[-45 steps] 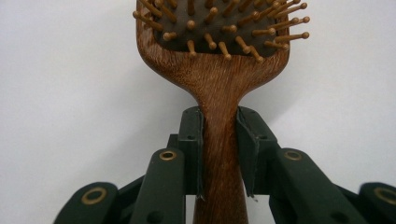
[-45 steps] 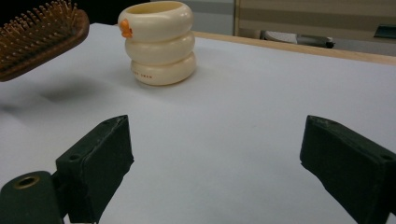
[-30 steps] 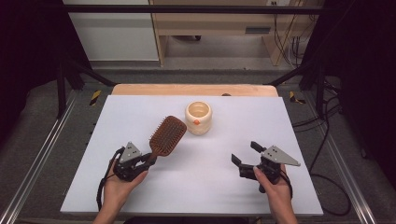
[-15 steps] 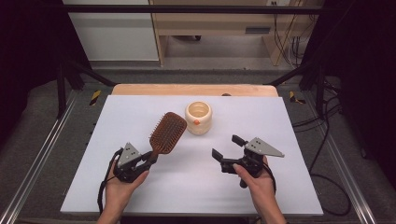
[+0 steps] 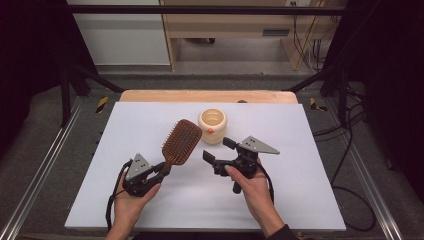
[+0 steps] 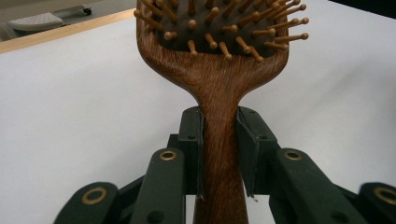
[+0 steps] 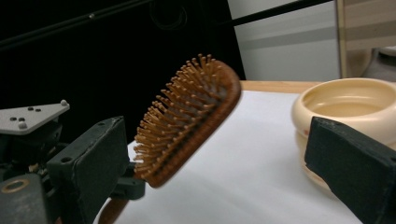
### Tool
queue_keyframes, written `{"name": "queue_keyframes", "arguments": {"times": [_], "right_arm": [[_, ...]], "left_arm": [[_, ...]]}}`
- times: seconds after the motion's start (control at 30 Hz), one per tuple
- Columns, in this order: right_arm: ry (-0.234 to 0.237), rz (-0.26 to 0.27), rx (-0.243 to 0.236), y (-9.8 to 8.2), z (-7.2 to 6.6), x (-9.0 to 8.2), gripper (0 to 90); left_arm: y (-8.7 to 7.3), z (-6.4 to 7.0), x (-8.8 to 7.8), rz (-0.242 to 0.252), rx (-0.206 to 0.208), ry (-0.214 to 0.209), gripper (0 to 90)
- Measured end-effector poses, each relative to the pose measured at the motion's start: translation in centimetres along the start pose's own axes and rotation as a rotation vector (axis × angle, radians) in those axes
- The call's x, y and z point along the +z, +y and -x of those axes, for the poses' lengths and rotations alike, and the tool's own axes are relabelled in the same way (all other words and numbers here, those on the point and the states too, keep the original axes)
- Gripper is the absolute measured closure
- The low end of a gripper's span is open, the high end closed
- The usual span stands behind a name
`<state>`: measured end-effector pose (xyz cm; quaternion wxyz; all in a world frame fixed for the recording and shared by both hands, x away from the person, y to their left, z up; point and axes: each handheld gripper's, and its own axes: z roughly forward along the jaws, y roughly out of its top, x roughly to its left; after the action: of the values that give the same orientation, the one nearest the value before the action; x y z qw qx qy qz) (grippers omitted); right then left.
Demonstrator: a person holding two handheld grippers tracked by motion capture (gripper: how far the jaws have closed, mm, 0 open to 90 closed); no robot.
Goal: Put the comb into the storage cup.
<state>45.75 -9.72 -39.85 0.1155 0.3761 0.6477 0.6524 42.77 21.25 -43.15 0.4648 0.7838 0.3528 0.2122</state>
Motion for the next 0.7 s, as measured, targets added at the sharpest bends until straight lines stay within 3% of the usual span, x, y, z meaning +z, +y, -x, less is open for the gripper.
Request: {"name": "queue_keyframes", "arguments": {"times": [0.17, 0.7], "right_arm": [[0.023, -0.020, 0.005, -0.7, -0.4, 1.4, 6.5], [0.055, -0.025, 0.098, -1.5, -0.2, 1.8, 6.8]], "left_arm": [[-0.1, 0.6, 0.1, 0.004, 0.009, -0.014, 72.3], [0.3, 3.2, 0.8, 0.008, 0.064, -0.067, 72.3]]}}
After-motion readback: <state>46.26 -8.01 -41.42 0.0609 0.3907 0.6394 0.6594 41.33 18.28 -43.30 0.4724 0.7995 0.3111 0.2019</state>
